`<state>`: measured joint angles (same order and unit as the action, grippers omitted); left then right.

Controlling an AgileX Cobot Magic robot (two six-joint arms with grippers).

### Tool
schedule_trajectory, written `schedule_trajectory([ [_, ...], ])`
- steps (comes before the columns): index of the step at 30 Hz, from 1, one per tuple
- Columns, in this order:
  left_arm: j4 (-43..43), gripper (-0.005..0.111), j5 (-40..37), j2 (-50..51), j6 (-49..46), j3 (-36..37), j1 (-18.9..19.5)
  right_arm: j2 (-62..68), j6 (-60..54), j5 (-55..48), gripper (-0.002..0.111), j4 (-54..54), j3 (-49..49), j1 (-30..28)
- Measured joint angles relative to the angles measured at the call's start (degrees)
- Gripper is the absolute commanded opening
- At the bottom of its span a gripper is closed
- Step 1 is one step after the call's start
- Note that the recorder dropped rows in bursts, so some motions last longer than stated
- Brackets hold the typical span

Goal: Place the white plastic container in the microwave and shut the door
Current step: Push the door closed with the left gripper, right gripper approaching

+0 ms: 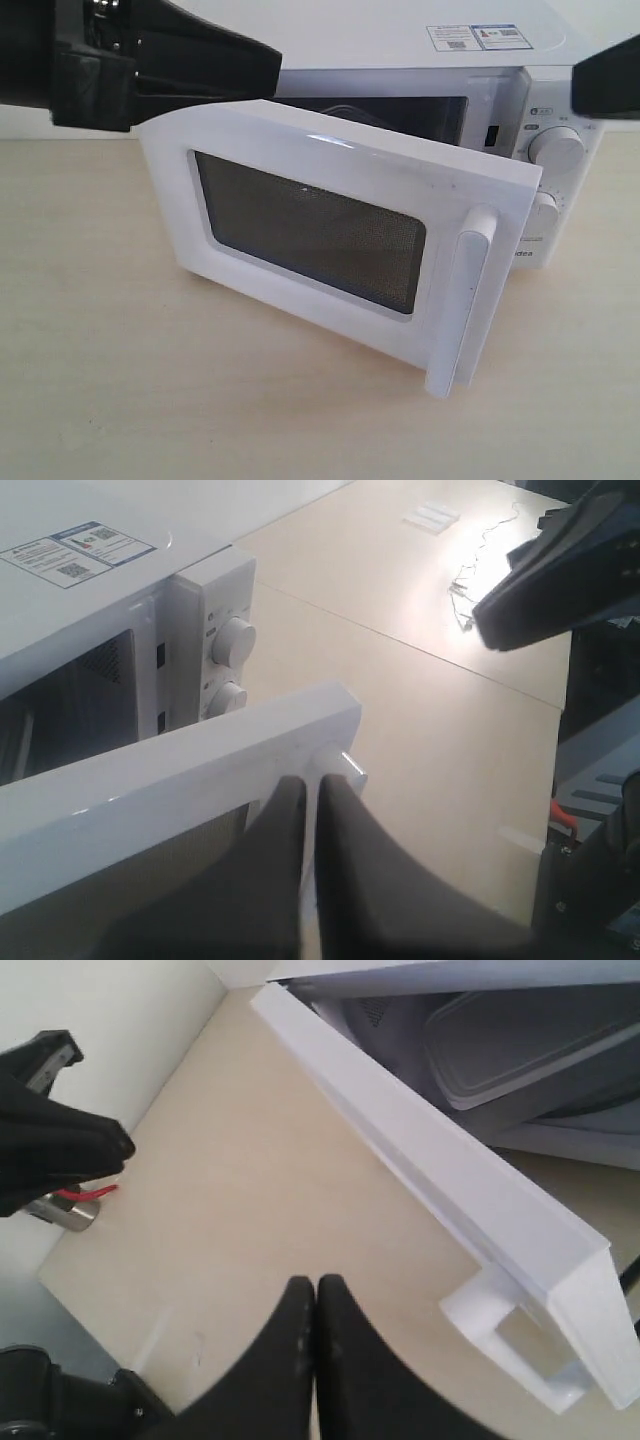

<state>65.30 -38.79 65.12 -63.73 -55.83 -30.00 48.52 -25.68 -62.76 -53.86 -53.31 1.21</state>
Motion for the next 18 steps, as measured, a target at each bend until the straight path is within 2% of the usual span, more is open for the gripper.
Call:
schedule_trajectory([
  [6,0.0,0.004,0.1,0.0,0.1,0.0,0.0,1.3,-6.7,6.8,0.0,-4.9,9.0,0.1],
  [8,0.0,0.004,0.5,0.0,0.1,0.0,0.0,1.3,-10.2,9.5,0.0,-8.9,12.2,2.9],
  [12,0.0,0.004,0.6,0.0,0.1,0.0,0.0,1.9,-11.6,23.6,0.0,-10.9,13.7,16.3],
  [13,0.0,0.004,0.7,0.0,0.1,0.0,0.0,3.3,-11.4,29.8,0.0,-10.7,13.7,22.0],
  [15,0.0,0.004,0.7,0.0,0.5,0.0,0.0,7.3,-8.9,38.7,0.0,-8.1,13.7,29.3],
  [18,0.0,0.004,0.7,0.0,0.7,0.0,0.0,14.3,-4.4,50.7,0.0,-4.7,13.9,34.7],
])
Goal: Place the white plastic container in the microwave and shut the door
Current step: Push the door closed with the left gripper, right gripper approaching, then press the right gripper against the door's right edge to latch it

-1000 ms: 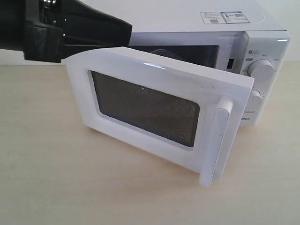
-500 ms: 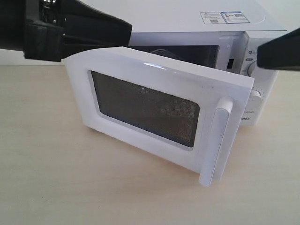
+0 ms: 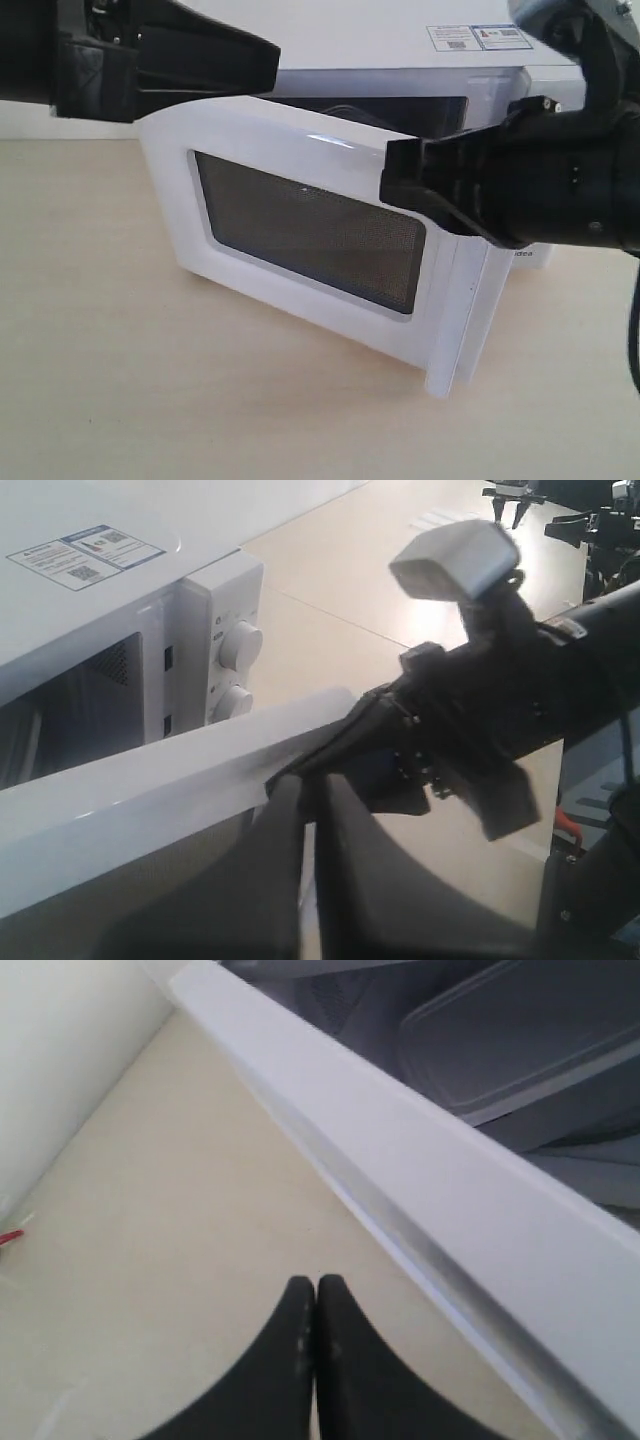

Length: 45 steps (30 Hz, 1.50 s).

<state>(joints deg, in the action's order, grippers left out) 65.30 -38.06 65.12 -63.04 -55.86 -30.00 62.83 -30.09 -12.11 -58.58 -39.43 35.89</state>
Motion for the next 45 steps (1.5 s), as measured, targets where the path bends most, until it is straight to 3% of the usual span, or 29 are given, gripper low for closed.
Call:
schedule_trajectory([
  [10,-0.3,0.004,0.0,0.0,0.0,0.0,0.0,6.5,1.2,14.5,0.0,0.3,0.1,0.6],
  [21,-0.8,0.004,0.0,0.0,0.0,0.0,0.0,-0.5,-1.4,16.3,0.0,0.2,0.2,0.6],
  [27,-1.7,0.004,0.0,0.0,0.0,0.0,0.0,-11.8,-6.2,24.7,0.0,-1.9,6.7,0.7],
  [32,-1.7,0.004,0.0,0.0,0.2,0.0,0.0,-14.5,-16.6,32.8,0.0,-7.1,13.6,0.7],
  [37,-1.7,0.004,0.0,0.0,0.2,0.0,0.0,-14.6,-27.8,35.8,0.0,-8.6,14.5,0.7],
  [45,-1.7,0.004,1.1,0.0,0.2,0.0,0.0,-13.0,-27.0,33.6,0.0,-6.9,12.4,0.7],
])
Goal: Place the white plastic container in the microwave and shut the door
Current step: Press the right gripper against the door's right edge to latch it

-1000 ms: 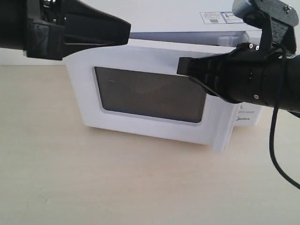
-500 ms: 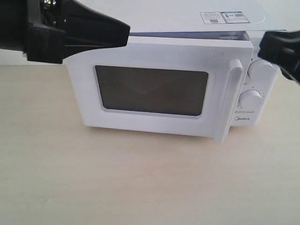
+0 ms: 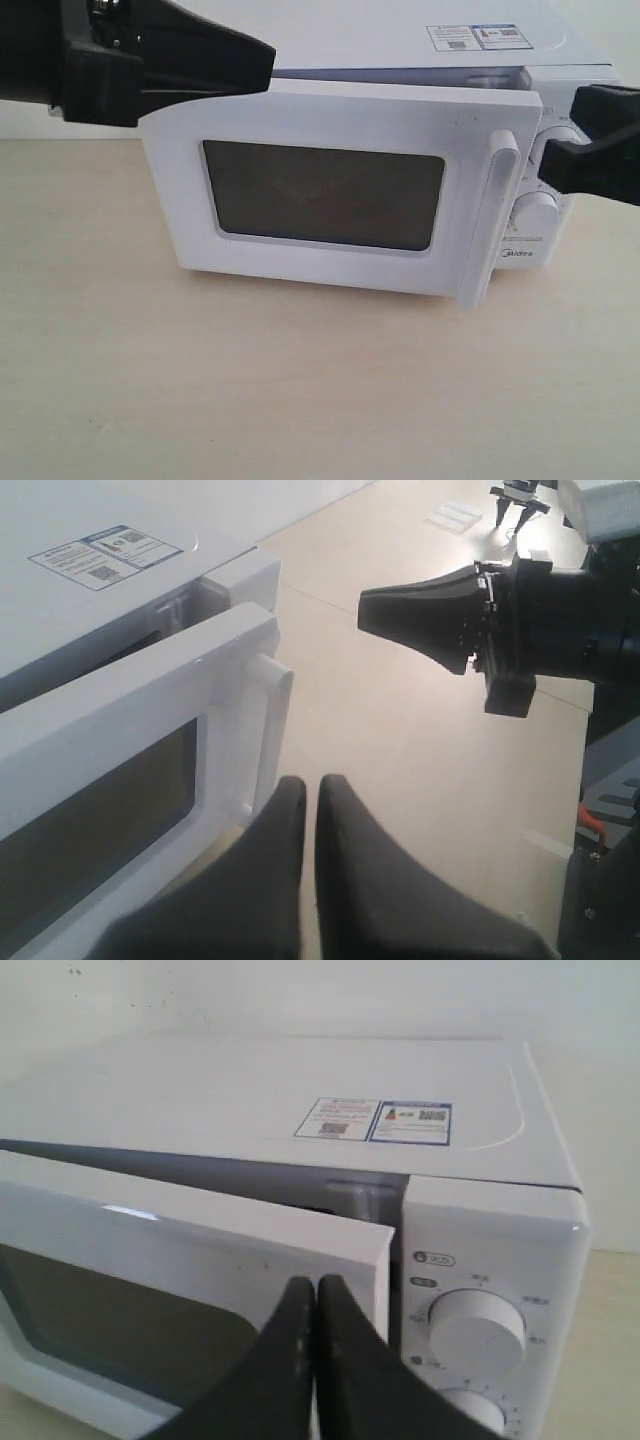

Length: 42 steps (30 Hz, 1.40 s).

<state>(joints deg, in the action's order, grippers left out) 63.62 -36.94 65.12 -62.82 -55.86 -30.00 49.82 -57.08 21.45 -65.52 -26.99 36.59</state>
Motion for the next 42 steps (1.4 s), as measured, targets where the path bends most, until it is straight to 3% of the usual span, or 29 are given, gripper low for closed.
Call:
schedule_trajectory([
  [13,0.0,0.004,0.2,0.0,0.2,0.0,0.0,11.8,25.3,-2.2,0.0,18.3,-2.9,0.0],
  [25,0.0,0.004,0.2,0.0,0.2,0.0,0.0,20.5,28.5,-2.0,0.0,19.4,-9.6,1.2],
  [31,0.0,0.004,0.2,0.0,0.2,0.0,0.0,25.2,29.2,4.4,0.0,19.3,-10.0,5.8],
  [42,0.0,0.004,0.2,0.0,0.2,0.0,0.0,30.3,31.3,13.1,0.0,17.7,-10.0,6.2],
])
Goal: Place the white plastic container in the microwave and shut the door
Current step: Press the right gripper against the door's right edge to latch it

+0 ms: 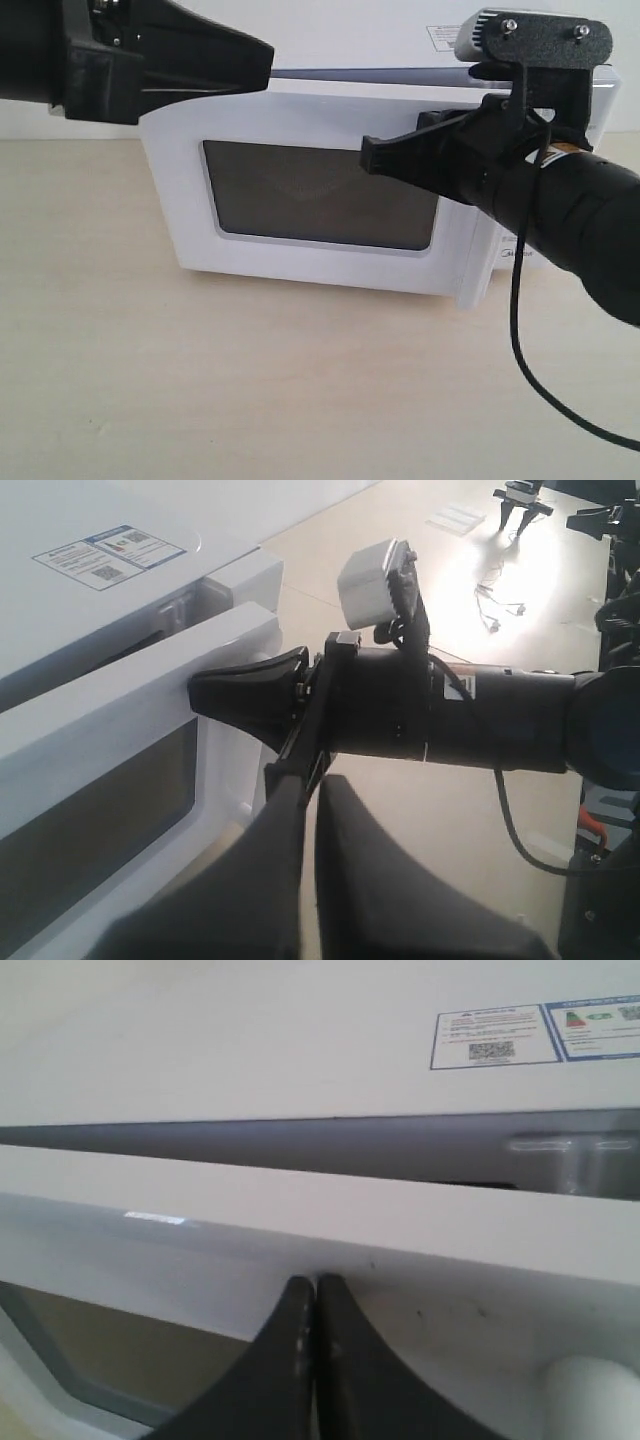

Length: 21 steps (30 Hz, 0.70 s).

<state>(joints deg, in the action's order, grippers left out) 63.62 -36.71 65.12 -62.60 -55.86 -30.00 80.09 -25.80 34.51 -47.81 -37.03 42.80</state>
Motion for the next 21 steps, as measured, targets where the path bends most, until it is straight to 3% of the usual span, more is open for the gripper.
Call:
schedule_trajectory([
  [21,0.0,0.004,0.0,0.0,0.0,0.0,0.0,6.4,-1.9,3.4,0.0,-2.6,-5.6,0.6],
])
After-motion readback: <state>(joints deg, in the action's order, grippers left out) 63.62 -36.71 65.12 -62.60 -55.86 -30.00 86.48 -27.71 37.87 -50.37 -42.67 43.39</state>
